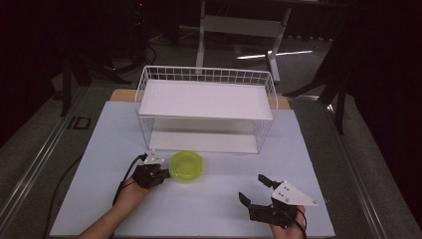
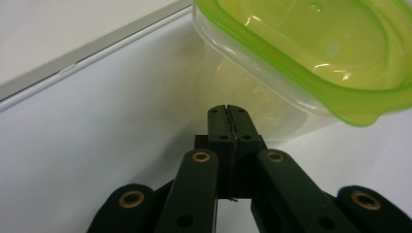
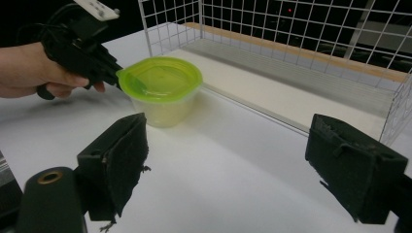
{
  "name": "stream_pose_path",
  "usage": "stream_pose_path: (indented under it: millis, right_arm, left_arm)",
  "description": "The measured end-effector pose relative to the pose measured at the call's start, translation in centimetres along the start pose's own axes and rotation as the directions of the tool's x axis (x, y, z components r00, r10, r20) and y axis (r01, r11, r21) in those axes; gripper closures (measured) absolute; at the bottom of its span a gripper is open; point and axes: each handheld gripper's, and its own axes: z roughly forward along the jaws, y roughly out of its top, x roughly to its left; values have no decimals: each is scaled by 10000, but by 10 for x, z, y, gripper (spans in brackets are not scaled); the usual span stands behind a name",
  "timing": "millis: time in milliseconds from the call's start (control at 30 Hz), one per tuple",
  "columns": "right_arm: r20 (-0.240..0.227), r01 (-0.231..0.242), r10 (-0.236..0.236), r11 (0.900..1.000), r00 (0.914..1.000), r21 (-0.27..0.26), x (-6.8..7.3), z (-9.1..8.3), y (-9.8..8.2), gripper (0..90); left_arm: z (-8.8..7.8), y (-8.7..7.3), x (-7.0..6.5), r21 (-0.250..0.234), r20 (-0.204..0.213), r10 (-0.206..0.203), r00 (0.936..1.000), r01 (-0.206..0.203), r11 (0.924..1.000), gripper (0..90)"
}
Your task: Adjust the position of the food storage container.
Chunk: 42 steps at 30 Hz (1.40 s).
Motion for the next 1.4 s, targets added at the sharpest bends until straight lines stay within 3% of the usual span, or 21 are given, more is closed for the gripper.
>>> stream_pose_path:
  millis: [300, 433, 767, 1267, 1400]
  right_arm:
    - [-29, -43, 43, 10000, 10000, 15, -1, 0, -1, 153]
    - [-89, -34, 34, 10000, 10000, 16, -1, 1, 0, 157]
    - [-160, -21, 21, 10000, 9999, 14, 1, 0, 0, 157]
    - [-360, -65, 66, 10000, 9993, 36, 1, 1, -1, 157]
    - [-344, -74, 78, 9999, 9994, 104, 0, 2, -1, 157]
  left_arm:
    - [-9, -2, 6, -138, -181, -382, 9991, 380, 9992, 900]
    - [-9, -2, 4, -255, 57, -466, 9989, 468, 9986, 900]
    - [11, 10, -6, -154, 393, -442, 9982, 448, 9989, 900]
    - [43, 38, -26, 55, 801, 53, 9968, -57, 10000, 900]
    - [49, 42, -29, 2, 1023, 14, 9947, -14, 10000, 900]
